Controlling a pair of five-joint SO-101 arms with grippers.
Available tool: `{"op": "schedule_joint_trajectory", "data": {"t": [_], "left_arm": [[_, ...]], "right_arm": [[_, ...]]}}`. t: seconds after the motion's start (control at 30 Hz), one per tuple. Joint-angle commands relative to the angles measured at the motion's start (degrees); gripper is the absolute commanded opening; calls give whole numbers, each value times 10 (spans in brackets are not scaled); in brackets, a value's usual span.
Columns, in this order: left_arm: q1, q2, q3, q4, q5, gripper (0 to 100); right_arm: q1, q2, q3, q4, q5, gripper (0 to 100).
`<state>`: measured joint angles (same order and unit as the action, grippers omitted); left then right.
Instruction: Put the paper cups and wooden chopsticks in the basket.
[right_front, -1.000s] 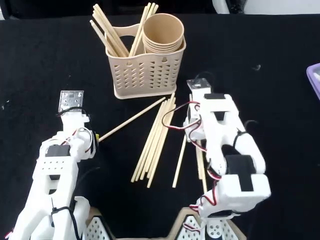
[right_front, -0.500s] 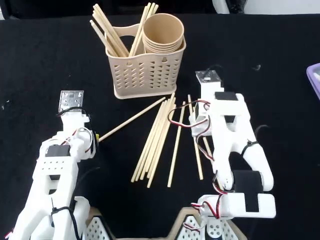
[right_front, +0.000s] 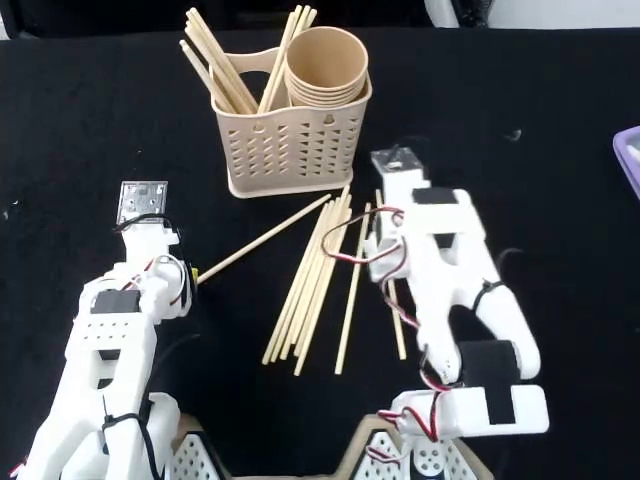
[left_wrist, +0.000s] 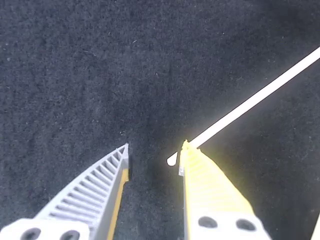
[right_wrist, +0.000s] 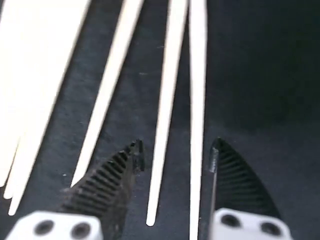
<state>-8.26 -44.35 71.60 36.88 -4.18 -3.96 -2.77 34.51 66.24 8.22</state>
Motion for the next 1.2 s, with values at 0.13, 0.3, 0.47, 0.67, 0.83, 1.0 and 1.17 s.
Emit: {"op": "schedule_joint_trajectory", "data": {"t": [0.13,0.3,0.47,0.67,0.83,1.0,1.17], "left_arm": [[-3,1,-5,-9,1,170],[-3,1,-5,-9,1,170],[-1,1,-5,-9,1,170],[0,1,-5,-9,1,170],[-2,1,-5,-9,1,170],[-2,1,-5,-9,1,170],[-3,1,-5,-9,1,170]], "right_arm": [[10,-27,-3,-38,38,224],[39,-27,-1,-45,103,249],[37,-27,22,-57,114,286],[-2,-27,54,-82,112,279],[-1,-27,64,-109,110,279],[16,-26,64,-112,113,279],[29,15,58,-113,114,279]]}}
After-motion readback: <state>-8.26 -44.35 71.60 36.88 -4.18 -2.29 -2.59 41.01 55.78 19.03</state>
